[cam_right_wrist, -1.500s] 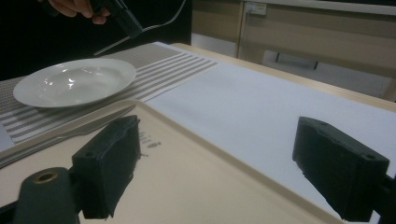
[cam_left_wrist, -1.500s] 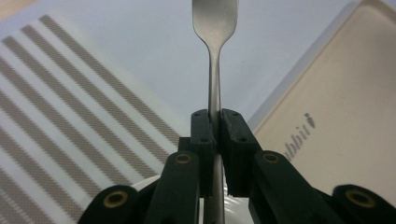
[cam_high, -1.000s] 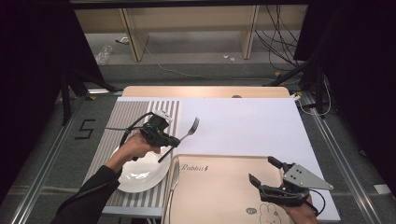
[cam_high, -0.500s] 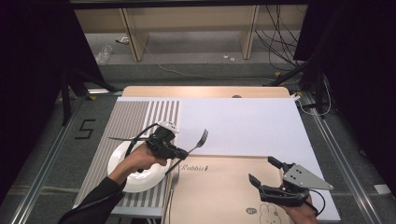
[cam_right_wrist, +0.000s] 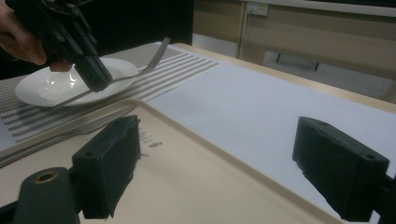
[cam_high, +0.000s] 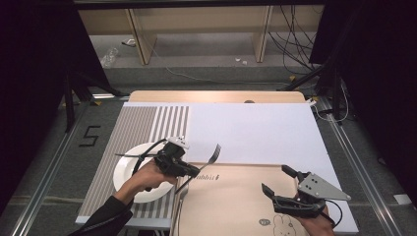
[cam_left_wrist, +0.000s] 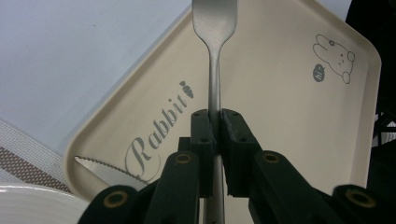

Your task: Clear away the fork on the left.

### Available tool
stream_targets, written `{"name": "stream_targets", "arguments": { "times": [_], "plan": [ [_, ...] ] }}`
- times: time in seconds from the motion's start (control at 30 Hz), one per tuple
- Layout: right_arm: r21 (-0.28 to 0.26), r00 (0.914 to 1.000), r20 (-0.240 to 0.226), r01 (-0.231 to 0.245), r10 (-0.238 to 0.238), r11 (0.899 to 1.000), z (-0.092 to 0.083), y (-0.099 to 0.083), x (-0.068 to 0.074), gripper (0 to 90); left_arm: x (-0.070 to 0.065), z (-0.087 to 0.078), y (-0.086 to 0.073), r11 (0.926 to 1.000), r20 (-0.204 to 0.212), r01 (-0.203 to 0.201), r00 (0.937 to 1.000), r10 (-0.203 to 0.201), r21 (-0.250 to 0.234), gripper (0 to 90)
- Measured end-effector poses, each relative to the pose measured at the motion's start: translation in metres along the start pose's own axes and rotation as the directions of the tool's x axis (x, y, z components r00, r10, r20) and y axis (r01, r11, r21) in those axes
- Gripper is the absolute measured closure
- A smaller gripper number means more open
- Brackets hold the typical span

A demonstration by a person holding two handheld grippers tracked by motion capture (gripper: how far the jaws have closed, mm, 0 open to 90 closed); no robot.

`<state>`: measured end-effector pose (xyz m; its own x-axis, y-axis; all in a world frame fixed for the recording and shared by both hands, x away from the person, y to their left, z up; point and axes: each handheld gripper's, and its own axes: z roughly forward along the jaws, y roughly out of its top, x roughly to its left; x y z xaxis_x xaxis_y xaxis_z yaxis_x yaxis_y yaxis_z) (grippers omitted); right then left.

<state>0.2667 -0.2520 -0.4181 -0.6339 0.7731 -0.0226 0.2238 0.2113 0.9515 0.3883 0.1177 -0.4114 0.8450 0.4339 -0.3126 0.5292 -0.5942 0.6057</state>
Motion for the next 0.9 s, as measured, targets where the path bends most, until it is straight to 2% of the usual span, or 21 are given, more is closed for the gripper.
{"name": "stream_targets", "arguments": {
  "times": [0.57,0.9],
  "plan": [
    [-0.002,1.0000,-0.001,0.000,0.000,1.000,0.000,0.000,0.000,15.9,-0.021,0.013,-0.011,0.9993,0.044,0.016,0.9989,-0.017,0.033,83.8],
    [-0.003,1.0000,0.001,-0.002,0.002,1.000,0.000,0.000,0.000,15.9,-0.034,0.021,-0.017,0.9977,0.034,0.020,0.9992,-0.022,0.065,83.7]
  ]
}}
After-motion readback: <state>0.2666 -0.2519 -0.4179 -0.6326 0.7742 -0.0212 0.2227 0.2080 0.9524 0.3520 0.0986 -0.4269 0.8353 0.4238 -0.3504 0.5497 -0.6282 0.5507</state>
